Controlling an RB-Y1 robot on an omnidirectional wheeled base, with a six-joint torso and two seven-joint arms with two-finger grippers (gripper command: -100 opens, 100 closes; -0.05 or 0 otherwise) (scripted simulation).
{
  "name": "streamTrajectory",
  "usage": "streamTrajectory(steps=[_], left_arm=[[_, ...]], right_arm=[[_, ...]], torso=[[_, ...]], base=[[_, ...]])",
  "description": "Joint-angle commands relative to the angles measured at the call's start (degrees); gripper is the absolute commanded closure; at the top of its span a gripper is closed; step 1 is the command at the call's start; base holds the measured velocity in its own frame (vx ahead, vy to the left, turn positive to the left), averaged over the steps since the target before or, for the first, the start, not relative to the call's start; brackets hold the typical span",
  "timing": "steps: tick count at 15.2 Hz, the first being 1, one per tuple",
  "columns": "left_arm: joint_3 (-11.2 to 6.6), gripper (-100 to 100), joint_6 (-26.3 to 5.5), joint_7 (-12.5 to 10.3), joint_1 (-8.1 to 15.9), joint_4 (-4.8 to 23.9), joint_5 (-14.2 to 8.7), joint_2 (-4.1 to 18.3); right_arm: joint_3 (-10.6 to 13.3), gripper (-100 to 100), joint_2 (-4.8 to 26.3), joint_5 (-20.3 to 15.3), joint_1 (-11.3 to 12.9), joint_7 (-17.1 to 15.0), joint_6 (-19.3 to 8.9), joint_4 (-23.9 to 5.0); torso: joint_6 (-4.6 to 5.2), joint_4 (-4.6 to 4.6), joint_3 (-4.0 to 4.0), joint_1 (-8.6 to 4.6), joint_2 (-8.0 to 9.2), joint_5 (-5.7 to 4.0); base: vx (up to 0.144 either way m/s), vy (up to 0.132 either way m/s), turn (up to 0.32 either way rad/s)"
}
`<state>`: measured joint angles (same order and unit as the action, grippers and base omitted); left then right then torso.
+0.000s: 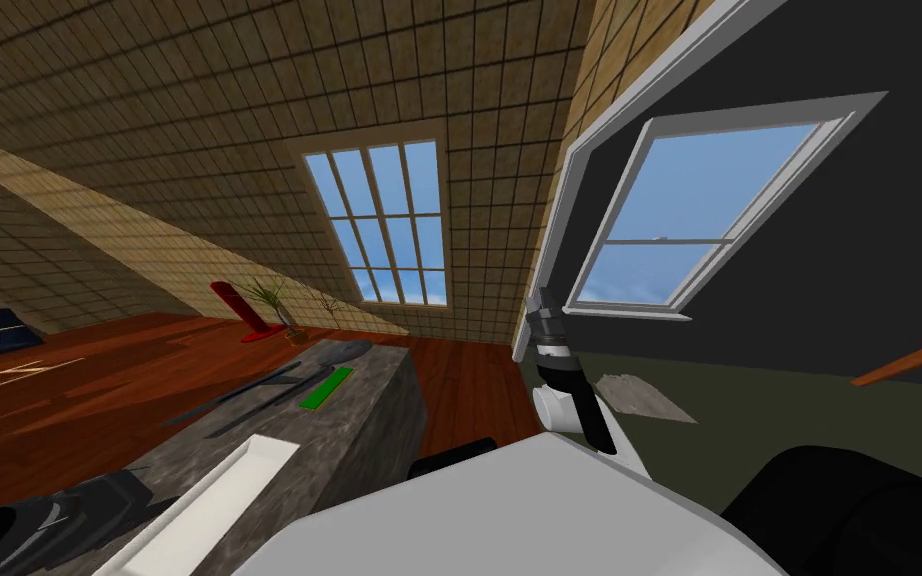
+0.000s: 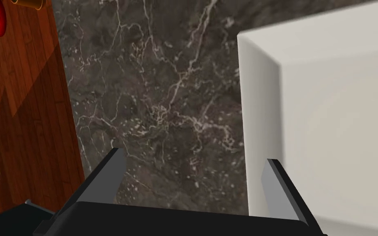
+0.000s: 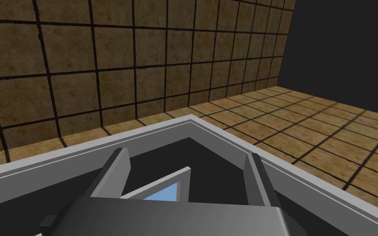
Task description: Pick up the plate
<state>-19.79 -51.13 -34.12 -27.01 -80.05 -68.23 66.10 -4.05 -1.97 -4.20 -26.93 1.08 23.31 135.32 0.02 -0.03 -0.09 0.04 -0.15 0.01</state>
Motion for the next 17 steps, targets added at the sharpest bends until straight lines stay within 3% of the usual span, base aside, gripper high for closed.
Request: streamTrajectory(steps=[1, 2, 4, 5, 6, 7, 9, 10, 11, 12, 13, 14, 17], left_arm=[[-0.03, -100, -1.94, -0.60, -0.03, 0.58, -1.13, 0.58], [0.06, -100, -3.79, -1.57, -0.35, 2.50, -3.47, 1.85], [0.06, -100, -4.93, -1.57, -0.35, 2.50, -3.80, 1.85], [0.24, -100, -6.97, -2.49, -0.71, 4.36, -6.29, 2.98], [0.24, -100, -7.80, -2.49, -0.71, 4.36, -6.34, 2.98], [0.49, -100, -9.14, -3.34, -1.11, 6.14, -8.30, 3.96], [0.49, -100, -10.53, -3.34, -1.11, 6.14, -8.73, 3.96], [0.79, -100, -12.54, -4.14, -1.52, 7.83, -10.98, 4.81], [0.79, -100, -13.10, -4.14, -1.52, 7.83, -10.98, 4.81], [1.14, -100, -14.75, -4.86, -1.93, 9.42, -13.06, 5.55], [1.14, -100, -15.50, -4.86, -1.93, 9.42, -13.06, 5.55], [1.51, -100, -16.97, -5.52, -2.35, 10.88, -14.95, 6.17], [1.88, -100, -19.70, -6.11, -2.74, 12.20, -16.66, 6.69]], right_arm=[[0.00, 0, 0.00, 0.00, 0.00, 0.00, 0.00, 0.00], [0.00, 0, 0.00, 0.00, -0.01, 0.00, 0.00, 0.00], [0.00, 0, 0.00, 0.00, 0.00, 0.00, 0.00, 0.00], [0.00, 0, 0.00, 0.00, 0.00, 0.00, 0.00, 0.00], [0.00, 0, 0.00, 0.00, 0.00, 0.00, 0.00, 0.00], [0.00, 0, 0.00, 0.00, 0.00, 0.00, 0.00, 0.00], [0.00, 0, 0.00, 0.00, 0.00, 0.00, 0.00, 0.00], [0.00, 0, 0.00, 0.00, 0.00, 0.00, 0.00, 0.00], [0.00, 0, 0.00, 0.00, 0.00, 0.00, 0.00, 0.00], [0.00, 0, 0.00, 0.00, 0.00, 0.00, 0.00, 0.00], [0.00, 0, 0.00, 0.00, 0.00, 0.00, 0.00, 0.00], [0.00, 0, 0.00, 0.00, 0.00, 0.00, 0.00, 0.00], [0.00, 0, 0.00, 0.00, 0.00, 0.00, 0.00, 0.00]], torso=[[0.00, 0.00, 0.00, 0.00, 0.00, 0.00], [-0.04, 0.00, 0.01, -0.01, 0.02, 0.01], [0.00, 0.00, 0.01, -0.01, 0.02, 0.00], [-0.04, 0.01, 0.02, -0.02, 0.04, 0.00], [-0.01, 0.01, 0.02, -0.02, 0.04, 0.00], [0.00, 0.01, 0.02, -0.02, 0.03, 0.00], [0.00, 0.00, 0.01, 0.00, 0.02, 0.00], [-0.04, 0.01, 0.02, 0.01, 0.03, 0.01], [-0.01, 0.01, 0.01, 0.01, 0.02, 0.01], [-0.02, 0.01, 0.02, 0.00, 0.03, 0.00], [0.00, 0.01, 0.02, 0.00, 0.03, 0.01], [-0.02, 0.01, 0.02, 0.01, 0.03, 0.01], [-0.01, 0.01, 0.01, 0.01, 0.02, 0.01]], base=[[0.018, 0.024, -0.053], [0.019, 0.020, -0.186], [0.015, 0.024, -0.136], [0.015, 0.020, -0.135], [0.017, 0.022, -0.190], [0.022, 0.024, -0.237], [0.015, 0.031, -0.134], [0.018, 0.028, -0.149], [0.017, 0.029, -0.160], [0.017, 0.032, -0.184], [0.016, 0.032, -0.166], [0.019, 0.032, -0.201], [0.015, 0.032, -0.147]])
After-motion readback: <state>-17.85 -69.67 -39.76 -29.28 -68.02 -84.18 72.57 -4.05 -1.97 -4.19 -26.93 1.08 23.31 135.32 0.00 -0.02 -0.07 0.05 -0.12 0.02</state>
